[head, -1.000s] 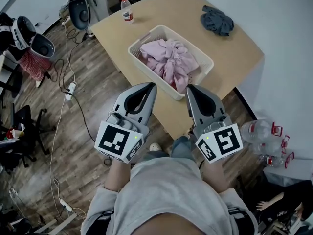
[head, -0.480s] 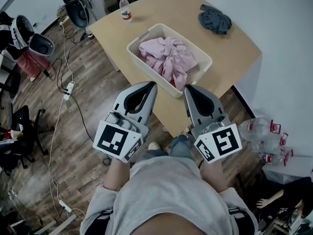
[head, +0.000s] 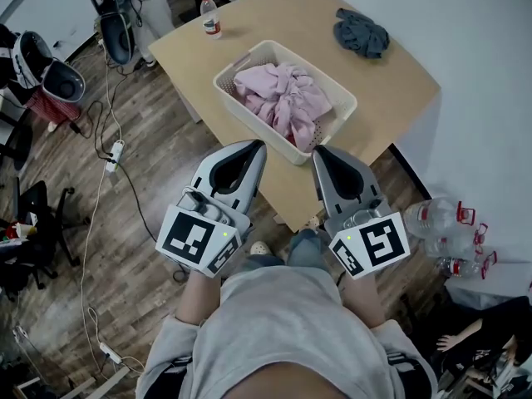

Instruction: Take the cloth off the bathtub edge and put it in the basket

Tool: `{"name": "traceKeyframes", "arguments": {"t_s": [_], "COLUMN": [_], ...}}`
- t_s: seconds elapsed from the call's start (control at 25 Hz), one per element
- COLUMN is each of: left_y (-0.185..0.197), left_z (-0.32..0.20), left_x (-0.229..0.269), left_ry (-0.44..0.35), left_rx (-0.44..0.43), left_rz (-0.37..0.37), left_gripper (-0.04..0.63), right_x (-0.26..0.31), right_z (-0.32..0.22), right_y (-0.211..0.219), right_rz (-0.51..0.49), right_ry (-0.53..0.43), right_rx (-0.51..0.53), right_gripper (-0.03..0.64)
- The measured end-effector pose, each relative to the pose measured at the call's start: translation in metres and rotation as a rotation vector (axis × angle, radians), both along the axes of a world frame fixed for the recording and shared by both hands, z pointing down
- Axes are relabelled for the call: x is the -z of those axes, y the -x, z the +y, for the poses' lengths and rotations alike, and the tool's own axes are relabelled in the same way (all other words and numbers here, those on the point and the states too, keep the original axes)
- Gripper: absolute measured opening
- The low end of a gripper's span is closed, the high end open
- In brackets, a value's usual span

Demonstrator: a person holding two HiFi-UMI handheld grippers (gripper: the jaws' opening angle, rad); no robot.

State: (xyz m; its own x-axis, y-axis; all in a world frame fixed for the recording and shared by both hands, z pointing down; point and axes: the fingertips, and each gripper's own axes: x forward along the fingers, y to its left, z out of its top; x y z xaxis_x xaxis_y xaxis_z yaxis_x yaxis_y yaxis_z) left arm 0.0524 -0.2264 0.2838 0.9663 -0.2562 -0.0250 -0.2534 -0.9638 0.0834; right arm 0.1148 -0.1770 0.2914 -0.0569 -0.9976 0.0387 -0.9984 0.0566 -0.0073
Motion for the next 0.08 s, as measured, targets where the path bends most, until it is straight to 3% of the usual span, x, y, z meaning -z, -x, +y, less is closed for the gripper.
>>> {"name": "traceKeyframes", "arguments": {"t_s": [0.08], "left_y": [0.001], "left_z": [0.0004], "left_x": [-0.0005], "left_ry": [0.003], "left_rx": [-0.002], "left_rz": [-0.001], "left_gripper": [0.014], "right_x": [-0.0003], "right_z": [0.0018], "right_y": [0.0009], "right_rz": [-0.001], "right_ry": [0.002], "right_rx": [-0.005], "right_gripper": [0.008]}}
